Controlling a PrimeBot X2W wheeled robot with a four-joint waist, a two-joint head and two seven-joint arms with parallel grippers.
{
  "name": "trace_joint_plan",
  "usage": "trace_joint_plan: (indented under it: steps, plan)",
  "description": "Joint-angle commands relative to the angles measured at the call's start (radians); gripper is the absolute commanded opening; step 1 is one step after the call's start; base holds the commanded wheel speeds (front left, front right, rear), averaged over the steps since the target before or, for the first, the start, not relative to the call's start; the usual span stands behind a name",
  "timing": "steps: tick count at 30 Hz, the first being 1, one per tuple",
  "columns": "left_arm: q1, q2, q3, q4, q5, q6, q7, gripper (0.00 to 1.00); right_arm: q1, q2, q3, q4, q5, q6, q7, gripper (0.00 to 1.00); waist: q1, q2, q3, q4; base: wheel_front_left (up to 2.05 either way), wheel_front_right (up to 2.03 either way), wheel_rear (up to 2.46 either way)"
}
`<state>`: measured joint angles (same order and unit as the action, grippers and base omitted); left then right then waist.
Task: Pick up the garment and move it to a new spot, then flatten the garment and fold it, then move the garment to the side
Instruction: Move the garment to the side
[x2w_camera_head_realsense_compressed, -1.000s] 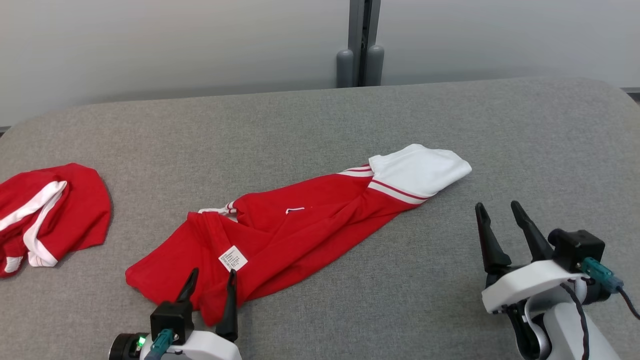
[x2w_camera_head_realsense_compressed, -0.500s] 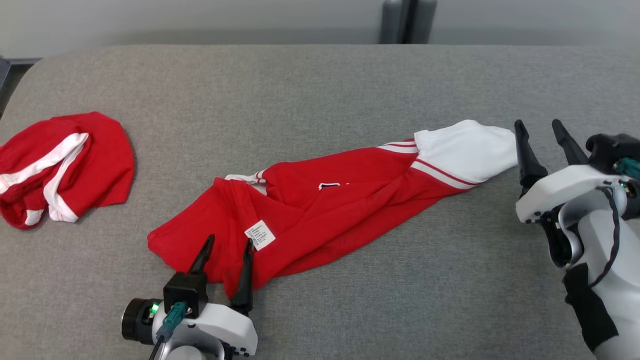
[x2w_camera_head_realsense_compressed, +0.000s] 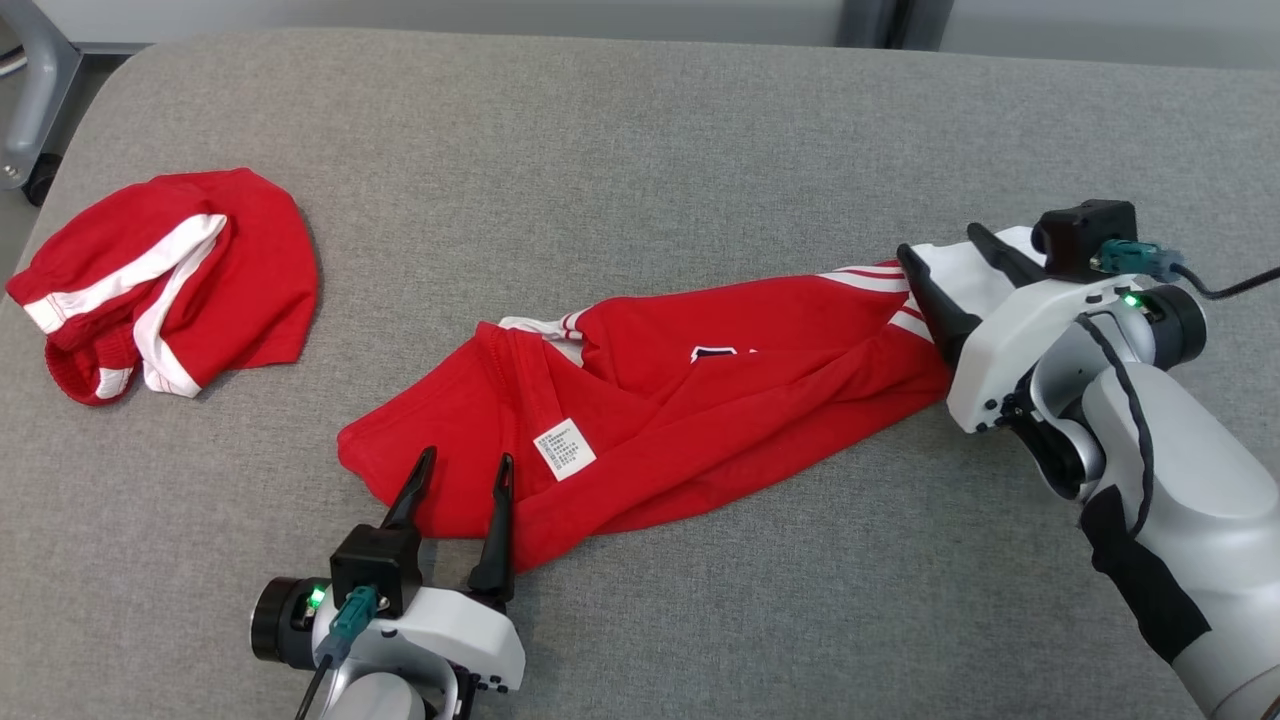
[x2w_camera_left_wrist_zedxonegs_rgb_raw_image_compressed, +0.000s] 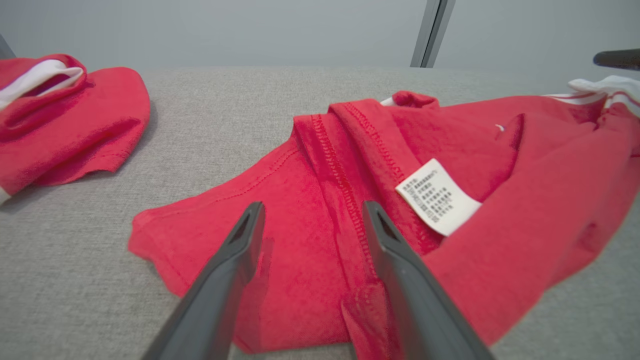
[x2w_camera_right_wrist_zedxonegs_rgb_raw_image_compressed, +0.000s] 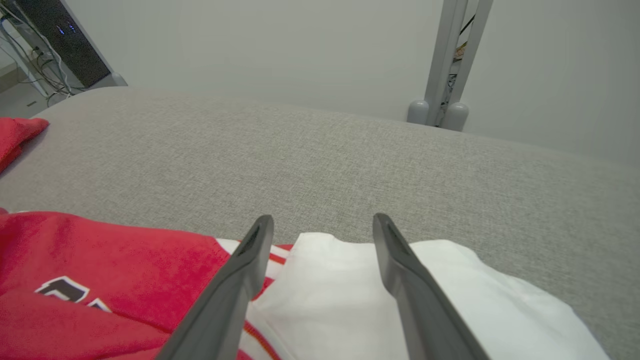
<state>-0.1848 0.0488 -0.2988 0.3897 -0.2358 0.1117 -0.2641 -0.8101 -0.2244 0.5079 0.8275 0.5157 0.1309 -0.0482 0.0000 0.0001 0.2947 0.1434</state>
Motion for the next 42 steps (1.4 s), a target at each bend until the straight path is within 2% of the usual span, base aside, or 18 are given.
trace_joint_plan:
  steps: [1, 6, 11, 12, 13, 14, 16, 17, 18, 24, 33, 34, 35, 42]
  plan:
    - [-0.013, 0.004, -0.001, -0.003, -0.004, 0.005, 0.0, 1.0, -0.007, -0.01, 0.022, -0.009, 0.019, 0.0, 0.014, 1.0, 0.0, -0.0001, -0.001, 0.0, 0.0, 0.0, 0.0]
    - [-0.01, 0.004, -0.01, -0.007, -0.013, 0.013, 0.0, 1.0, -0.018, -0.038, 0.105, -0.007, 0.055, 0.0, 0.09, 1.0, 0.0, -0.0001, -0.004, 0.001, 0.0, 0.0, 0.0]
    - [-0.017, 0.004, -0.014, -0.006, -0.021, 0.013, 0.0, 1.0, -0.041, -0.042, 0.116, 0.051, 0.037, 0.0, 0.118, 1.0, 0.0, -0.0001, -0.001, 0.01, 0.0, 0.0, 0.0]
    - [-0.018, 0.004, -0.014, -0.005, -0.022, 0.011, 0.0, 1.0, -0.045, -0.04, 0.113, 0.063, 0.03, 0.0, 0.121, 0.97, 0.0, -0.0001, 0.001, 0.014, 0.0, 0.0, 0.0]
    - [-0.018, 0.004, -0.012, -0.004, -0.023, 0.012, 0.0, 1.0, -0.05, -0.038, 0.115, 0.078, 0.023, 0.0, 0.123, 0.82, 0.0, -0.0001, 0.002, 0.018, 0.0, 0.0, 0.0]
    - [-0.019, 0.004, -0.011, -0.003, -0.024, 0.011, 0.0, 1.0, -0.054, -0.036, 0.112, 0.093, 0.016, 0.0, 0.124, 0.6, 0.0, -0.0001, 0.003, 0.02, 0.0, 0.0, 0.0]
    - [-0.018, 0.004, -0.011, -0.002, -0.026, 0.011, 0.0, 1.0, -0.06, -0.032, 0.109, 0.122, 0.007, 0.0, 0.125, 0.25, 0.0, -0.0001, 0.002, 0.027, 0.0, 0.0, 0.0]
    - [-0.016, 0.004, -0.011, -0.002, -0.027, 0.012, 0.0, 1.0, -0.062, -0.03, 0.104, 0.137, 0.006, 0.0, 0.121, 0.05, 0.0, -0.0001, 0.001, 0.03, 0.0, 0.0, 0.0]
    - [-0.014, 0.004, -0.009, -0.001, -0.029, 0.013, 0.0, 1.0, -0.064, -0.029, 0.1, 0.15, 0.003, 0.0, 0.116, 0.0, 0.0, -0.0001, -0.002, 0.033, 0.0, 0.0, 0.0]
    - [0.016, 0.004, 0.008, 0.006, -0.026, 0.015, 0.0, 1.0, -0.053, -0.017, 0.049, 0.214, -0.006, 0.0, 0.001, 0.0, 0.0, -0.0001, -0.043, 0.017, 0.0, 0.0, 0.0]
    - [0.035, 0.004, 0.025, 0.0, -0.012, 0.005, 0.0, 1.0, -0.034, 0.007, 0.004, 0.256, 0.022, 0.0, -0.077, 0.0, 0.0, -0.0001, -0.085, -0.03, 0.0, 0.0, 0.0]
    - [0.035, 0.004, 0.027, 0.0, -0.011, 0.003, 0.0, 1.0, -0.032, 0.012, 0.001, 0.256, 0.029, 0.0, -0.08, 0.15, 0.0, -0.0001, -0.088, -0.035, 0.0, 0.0, 0.0]
    - [0.036, 0.004, 0.029, 0.0, -0.01, 0.002, 0.0, 1.0, -0.032, 0.015, 0.005, 0.25, 0.03, 0.0, -0.084, 0.99, 0.0, -0.0001, -0.089, -0.039, 0.0, 0.0, 0.0]
    - [0.022, 0.004, 0.008, 0.001, -0.022, -0.001, 0.0, 1.0, -0.072, 0.033, 0.07, 0.194, 0.046, 0.0, -0.042, 1.0, 0.0, -0.0001, -0.079, -0.028, 0.0, 0.0, 0.0]
